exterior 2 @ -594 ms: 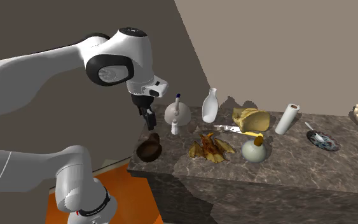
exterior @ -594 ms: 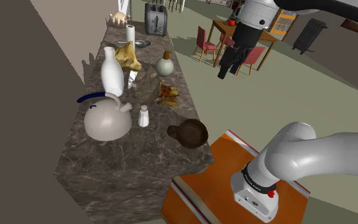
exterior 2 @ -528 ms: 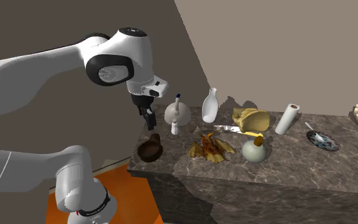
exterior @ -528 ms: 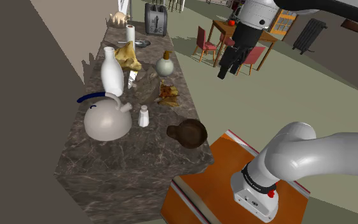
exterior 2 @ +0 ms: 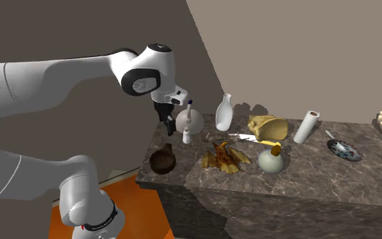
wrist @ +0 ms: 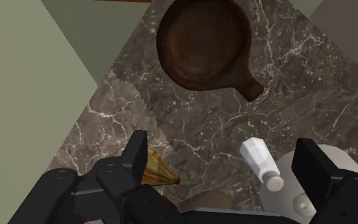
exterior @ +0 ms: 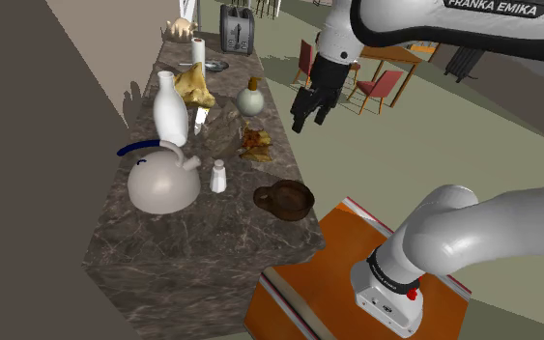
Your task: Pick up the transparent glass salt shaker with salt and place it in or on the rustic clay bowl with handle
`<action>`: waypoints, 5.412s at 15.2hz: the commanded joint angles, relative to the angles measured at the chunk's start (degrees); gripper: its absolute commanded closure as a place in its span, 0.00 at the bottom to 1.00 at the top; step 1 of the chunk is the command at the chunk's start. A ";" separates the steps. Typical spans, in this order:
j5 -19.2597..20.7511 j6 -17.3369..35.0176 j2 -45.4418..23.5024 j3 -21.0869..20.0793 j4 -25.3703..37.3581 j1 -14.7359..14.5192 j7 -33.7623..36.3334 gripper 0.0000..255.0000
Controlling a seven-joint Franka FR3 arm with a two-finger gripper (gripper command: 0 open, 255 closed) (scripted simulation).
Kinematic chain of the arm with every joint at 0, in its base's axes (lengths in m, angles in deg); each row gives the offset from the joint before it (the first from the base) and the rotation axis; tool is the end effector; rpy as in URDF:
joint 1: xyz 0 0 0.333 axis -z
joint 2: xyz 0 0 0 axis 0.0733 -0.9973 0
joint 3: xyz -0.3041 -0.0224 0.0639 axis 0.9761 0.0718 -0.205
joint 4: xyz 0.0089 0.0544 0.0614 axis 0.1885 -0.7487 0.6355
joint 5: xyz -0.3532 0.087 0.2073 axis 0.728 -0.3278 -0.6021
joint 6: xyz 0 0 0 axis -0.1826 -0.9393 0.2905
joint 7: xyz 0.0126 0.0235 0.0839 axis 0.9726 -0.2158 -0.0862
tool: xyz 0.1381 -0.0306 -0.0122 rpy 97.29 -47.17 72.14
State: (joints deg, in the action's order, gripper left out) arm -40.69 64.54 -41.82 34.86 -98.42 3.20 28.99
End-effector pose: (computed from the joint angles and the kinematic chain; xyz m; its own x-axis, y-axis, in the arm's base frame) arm 0.3848 0.0687 0.5160 0.9999 0.0154 -0.0010 0.0152 -0.9946 -0.1022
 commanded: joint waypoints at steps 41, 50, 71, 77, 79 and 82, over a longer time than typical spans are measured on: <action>4.07 30.44 -41.77 -11.65 11.51 -2.59 18.22 1.00; 3.52 26.02 -39.42 -11.65 13.65 -2.43 18.13 1.00; 2.76 10.33 -34.63 -11.31 24.72 -2.03 18.59 1.00; 2.79 6.10 -34.28 -11.23 28.62 -1.96 18.91 1.00; 1.41 5.93 -29.46 -10.71 24.03 -1.64 17.65 1.00; -0.36 5.05 -22.35 -9.69 17.80 -1.49 15.86 1.00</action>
State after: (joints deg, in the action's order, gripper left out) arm -40.26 69.82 -67.26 24.81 -77.76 1.72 45.51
